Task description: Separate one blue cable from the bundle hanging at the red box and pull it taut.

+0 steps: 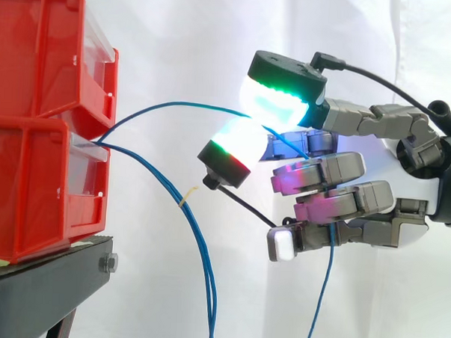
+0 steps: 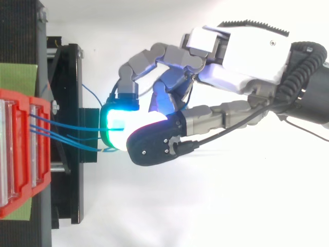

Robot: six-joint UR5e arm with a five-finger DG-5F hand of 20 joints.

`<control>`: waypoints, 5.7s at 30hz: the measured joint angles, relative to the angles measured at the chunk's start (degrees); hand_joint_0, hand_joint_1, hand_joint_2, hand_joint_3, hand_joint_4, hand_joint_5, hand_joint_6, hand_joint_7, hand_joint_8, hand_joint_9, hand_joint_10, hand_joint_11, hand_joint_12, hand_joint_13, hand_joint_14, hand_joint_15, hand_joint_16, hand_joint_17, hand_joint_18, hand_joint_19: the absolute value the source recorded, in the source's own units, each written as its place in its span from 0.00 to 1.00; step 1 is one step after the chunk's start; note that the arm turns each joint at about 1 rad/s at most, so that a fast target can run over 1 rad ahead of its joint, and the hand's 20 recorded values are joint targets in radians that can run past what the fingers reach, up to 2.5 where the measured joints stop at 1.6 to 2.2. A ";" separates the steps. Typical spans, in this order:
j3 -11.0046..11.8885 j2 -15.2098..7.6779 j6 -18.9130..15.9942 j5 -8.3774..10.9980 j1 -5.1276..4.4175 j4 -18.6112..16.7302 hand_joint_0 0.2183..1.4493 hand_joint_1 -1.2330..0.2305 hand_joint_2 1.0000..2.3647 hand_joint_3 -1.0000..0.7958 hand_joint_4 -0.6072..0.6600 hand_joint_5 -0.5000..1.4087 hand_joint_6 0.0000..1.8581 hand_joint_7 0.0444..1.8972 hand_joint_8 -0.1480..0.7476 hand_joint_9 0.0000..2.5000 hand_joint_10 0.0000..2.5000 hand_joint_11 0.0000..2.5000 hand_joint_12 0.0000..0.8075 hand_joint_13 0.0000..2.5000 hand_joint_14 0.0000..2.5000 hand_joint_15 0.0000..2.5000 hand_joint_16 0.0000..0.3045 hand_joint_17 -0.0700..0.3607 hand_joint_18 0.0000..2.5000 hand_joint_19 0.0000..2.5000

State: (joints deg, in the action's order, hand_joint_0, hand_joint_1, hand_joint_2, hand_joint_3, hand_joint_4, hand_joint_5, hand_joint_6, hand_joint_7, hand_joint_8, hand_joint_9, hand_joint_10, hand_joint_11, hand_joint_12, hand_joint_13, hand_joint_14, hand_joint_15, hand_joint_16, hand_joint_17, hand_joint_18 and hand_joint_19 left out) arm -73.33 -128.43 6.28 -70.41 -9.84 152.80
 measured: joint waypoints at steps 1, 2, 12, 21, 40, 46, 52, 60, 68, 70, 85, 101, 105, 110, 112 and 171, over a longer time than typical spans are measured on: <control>0.00 0.00 -0.05 0.01 -0.02 0.04 0.33 0.36 0.02 0.53 0.44 0.18 0.50 0.58 0.45 0.40 0.44 0.55 0.37 0.52 0.37 0.56 0.15 0.40 0.37 0.33; 0.01 0.00 -0.06 -0.02 -0.04 0.09 0.33 0.36 0.02 0.53 0.44 0.18 0.50 0.58 0.45 0.40 0.44 0.55 0.38 0.52 0.37 0.56 0.15 0.40 0.37 0.33; 0.02 0.02 0.41 -0.27 -0.09 0.95 0.30 0.41 0.01 0.34 0.55 0.17 0.49 0.52 0.46 0.41 0.37 0.57 0.39 0.52 0.28 0.59 0.15 0.41 0.35 0.33; 0.01 0.02 1.81 -0.21 -0.13 1.41 0.29 0.46 0.00 0.28 0.57 0.17 0.48 0.53 0.47 0.41 0.35 0.58 0.39 0.52 0.27 0.58 0.16 0.41 0.35 0.32; 0.02 0.02 2.01 -0.08 -0.35 3.10 0.32 0.34 0.02 0.52 0.47 0.18 0.49 0.60 0.45 0.42 0.30 0.60 0.38 0.53 0.22 0.61 0.15 0.40 0.34 0.32; 0.01 0.02 2.14 -0.03 -0.35 2.97 0.32 0.37 0.02 0.43 0.52 0.18 0.49 0.57 0.45 0.42 0.29 0.61 0.38 0.52 0.21 0.62 0.15 0.40 0.33 0.32; 0.02 0.02 2.16 -0.12 -0.35 2.95 0.28 0.48 0.00 0.28 0.57 0.18 0.48 0.55 0.47 0.42 0.30 0.60 0.41 0.52 0.22 0.60 0.16 0.41 0.33 0.32; 0.03 0.02 2.04 -0.02 -0.35 2.95 0.31 0.46 0.01 0.39 0.54 0.18 0.48 0.57 0.45 0.43 0.28 0.61 0.38 0.52 0.20 0.61 0.15 0.40 0.33 0.32; 0.01 0.02 1.96 -0.01 -0.37 2.99 0.31 0.41 0.02 0.48 0.49 0.18 0.49 0.58 0.45 0.43 0.29 0.61 0.38 0.52 0.19 0.61 0.15 0.40 0.33 0.32; 0.01 0.02 2.03 -0.04 -0.36 2.97 0.31 0.40 0.02 0.49 0.48 0.18 0.49 0.58 0.45 0.43 0.29 0.61 0.39 0.52 0.19 0.61 0.15 0.40 0.33 0.32; 0.01 0.02 2.14 -0.24 -0.43 2.98 0.33 0.36 0.02 0.51 0.44 0.17 0.50 0.58 0.44 0.42 0.28 0.62 0.38 0.52 0.16 0.63 0.15 0.40 0.33 0.32; 0.01 0.02 2.18 -0.08 -0.44 3.29 0.34 0.36 0.02 0.51 0.46 0.17 0.50 0.57 0.44 0.41 0.28 0.61 0.39 0.52 0.14 0.63 0.15 0.40 0.32 0.31; 0.01 0.02 2.20 -0.07 -0.44 3.30 0.34 0.36 0.02 0.51 0.46 0.17 0.50 0.57 0.44 0.41 0.28 0.61 0.38 0.52 0.14 0.64 0.15 0.40 0.32 0.31; -0.02 0.02 2.20 -0.07 -0.44 3.30 0.34 0.36 0.02 0.51 0.46 0.17 0.50 0.56 0.44 0.41 0.28 0.61 0.39 0.52 0.13 0.64 0.15 0.40 0.32 0.31; -0.03 0.02 2.19 -0.07 -0.44 3.30 0.34 0.36 0.02 0.51 0.46 0.17 0.50 0.57 0.45 0.41 0.28 0.61 0.38 0.52 0.13 0.63 0.15 0.40 0.32 0.31; -0.01 0.02 2.22 -0.08 -0.44 3.30 0.34 0.36 0.02 0.51 0.44 0.17 0.50 0.58 0.45 0.40 0.27 0.61 0.39 0.52 0.12 0.65 0.15 0.41 0.32 0.31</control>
State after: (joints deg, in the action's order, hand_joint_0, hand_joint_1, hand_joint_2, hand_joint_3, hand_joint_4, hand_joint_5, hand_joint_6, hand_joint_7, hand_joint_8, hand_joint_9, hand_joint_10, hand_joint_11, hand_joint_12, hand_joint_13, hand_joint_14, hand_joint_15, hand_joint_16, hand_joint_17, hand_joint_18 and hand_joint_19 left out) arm -73.33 -128.41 8.50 -70.49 -10.28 156.09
